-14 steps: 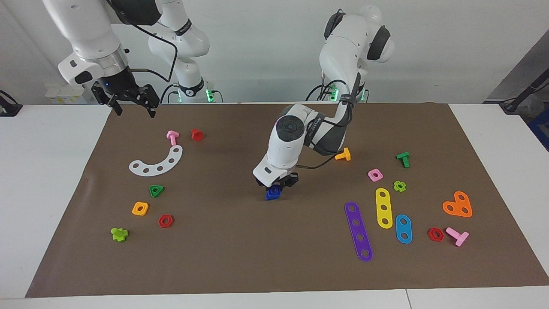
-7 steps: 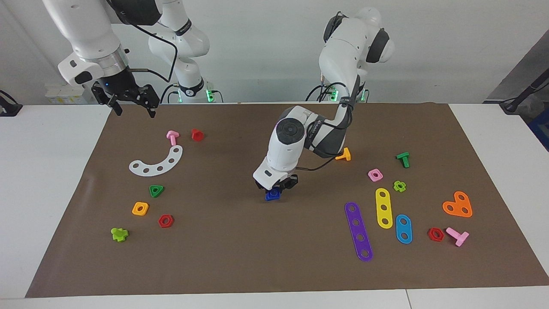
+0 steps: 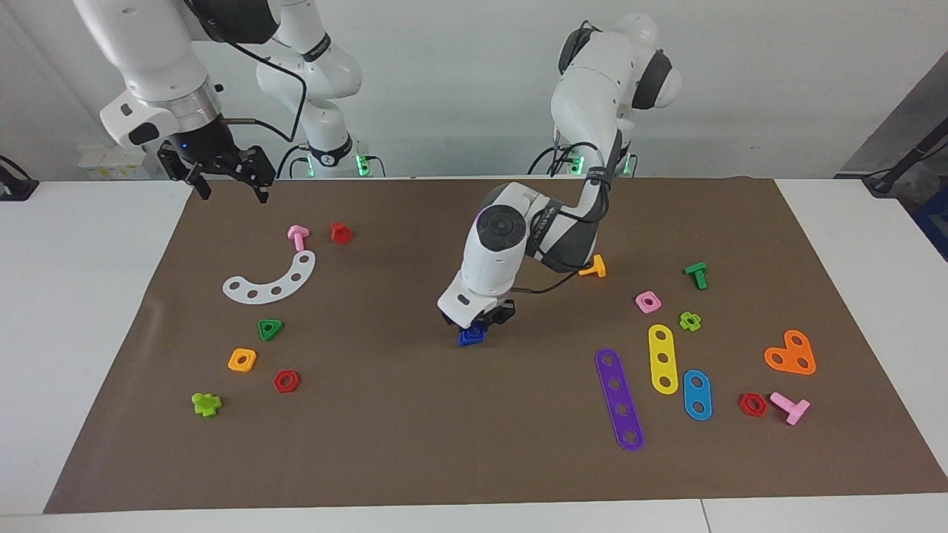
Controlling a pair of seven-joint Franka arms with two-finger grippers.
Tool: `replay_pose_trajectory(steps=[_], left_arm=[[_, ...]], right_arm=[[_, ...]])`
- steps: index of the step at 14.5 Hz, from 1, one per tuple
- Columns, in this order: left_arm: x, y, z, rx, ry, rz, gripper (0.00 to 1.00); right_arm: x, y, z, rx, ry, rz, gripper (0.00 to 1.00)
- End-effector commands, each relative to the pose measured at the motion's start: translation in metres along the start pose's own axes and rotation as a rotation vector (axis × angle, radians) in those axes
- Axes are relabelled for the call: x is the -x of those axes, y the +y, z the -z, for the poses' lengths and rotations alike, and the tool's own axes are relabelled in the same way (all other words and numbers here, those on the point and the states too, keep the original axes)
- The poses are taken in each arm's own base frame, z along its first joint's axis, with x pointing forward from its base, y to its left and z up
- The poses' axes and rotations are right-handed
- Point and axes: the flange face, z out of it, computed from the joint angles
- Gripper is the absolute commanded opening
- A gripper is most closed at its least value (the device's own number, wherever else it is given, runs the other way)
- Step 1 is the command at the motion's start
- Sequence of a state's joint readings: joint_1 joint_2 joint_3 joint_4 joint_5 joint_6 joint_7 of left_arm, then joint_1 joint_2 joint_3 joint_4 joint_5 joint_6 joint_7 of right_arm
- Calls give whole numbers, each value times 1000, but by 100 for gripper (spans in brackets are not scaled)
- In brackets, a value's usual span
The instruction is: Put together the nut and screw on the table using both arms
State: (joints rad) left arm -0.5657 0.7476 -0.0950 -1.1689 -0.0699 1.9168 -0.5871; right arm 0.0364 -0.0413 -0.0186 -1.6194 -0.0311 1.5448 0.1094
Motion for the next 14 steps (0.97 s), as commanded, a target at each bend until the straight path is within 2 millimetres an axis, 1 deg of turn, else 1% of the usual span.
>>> replay_pose_trajectory(steps=[1,7,10,11,14], left_arm=[[-8,-3,3,20,-25,28,0],[-9,-1,15,31,-12,51,0],[-7,-1,13,21,-26,49,0],[-7,-1,16,22,-23,50,0],[-6,2,21,35,-6,46,0]], right_arm=[[-2,4,1,5,11,27,100],[-2,6,-1,4,6,24,100],[-2,7,-2,4,6,24,100],[-1,7,-2,4,6,30,100],[-1,13,-5,3,7,28,100]])
